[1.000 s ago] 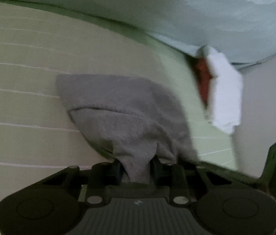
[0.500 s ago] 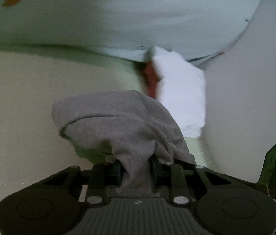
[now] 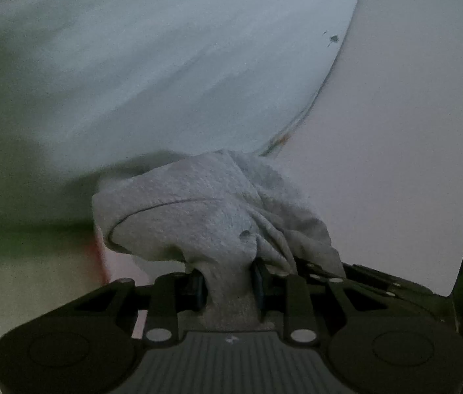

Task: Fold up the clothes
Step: 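Carry the sweatpants with both grippers onto the white towel stack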

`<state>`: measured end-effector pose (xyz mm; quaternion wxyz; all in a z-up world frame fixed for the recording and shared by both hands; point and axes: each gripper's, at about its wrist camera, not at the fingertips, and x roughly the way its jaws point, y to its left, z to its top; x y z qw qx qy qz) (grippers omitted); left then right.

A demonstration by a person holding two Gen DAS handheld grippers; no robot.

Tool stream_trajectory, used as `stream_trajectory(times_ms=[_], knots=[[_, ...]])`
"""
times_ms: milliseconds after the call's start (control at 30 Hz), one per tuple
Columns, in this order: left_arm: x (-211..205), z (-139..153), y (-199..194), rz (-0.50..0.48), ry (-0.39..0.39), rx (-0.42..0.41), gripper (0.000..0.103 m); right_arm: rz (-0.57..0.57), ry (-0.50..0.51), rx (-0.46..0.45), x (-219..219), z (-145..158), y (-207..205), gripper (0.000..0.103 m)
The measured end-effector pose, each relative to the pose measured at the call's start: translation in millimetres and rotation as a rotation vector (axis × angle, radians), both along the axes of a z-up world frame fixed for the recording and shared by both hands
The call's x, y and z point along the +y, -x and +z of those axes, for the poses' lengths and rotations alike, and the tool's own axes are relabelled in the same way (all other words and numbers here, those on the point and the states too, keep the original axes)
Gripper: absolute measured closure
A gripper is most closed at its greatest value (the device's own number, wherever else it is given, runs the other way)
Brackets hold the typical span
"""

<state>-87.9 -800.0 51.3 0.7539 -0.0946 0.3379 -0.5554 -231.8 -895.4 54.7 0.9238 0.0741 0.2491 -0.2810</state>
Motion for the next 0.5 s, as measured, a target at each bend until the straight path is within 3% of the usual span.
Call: stream_trajectory(times_ms=[67,167,200,233,300,367,500], knots=[[-22.7,1.0,-12.0,0.016,-0.005,-0.017,0.069,-0.012,0.031,-0.015,-26.9,5.1,-13.4,0.074],[-42.9,-22.7,-30.2,0.095,-0.13,0.007,0.062,-0.065,0.025,-0.021,-67.4,-4.9,-36.5,0.06],[-50.7,-38.5,-37.6,0.11,-0.206,0.026,0.062,-0.095,0.01,0.002,-79.2,-16.5,-44.7,0.049],[-57.8,-53.8,-44.6,0.124,-0.28,0.043,0.062,-0.124,-0.006,0.03,-90.8,-28.8,-53.0,0.049],[-54.3,-72.2,-49.4,0.142,-0.342,0.054,0.062,-0.156,-0.008,0.131,-106.0,-52.4,-67.6,0.049],[-43.1,-78.8,-49.5,0.142,-0.35,0.052,0.06,-0.176,-0.021,0.147,-110.0,-61.4,-65.6,0.048],[-24.0,-75.7,-43.8,0.144,-0.365,0.012,0.054,-0.227,-0.058,0.1,-103.4,-67.6,-44.4,0.032]])
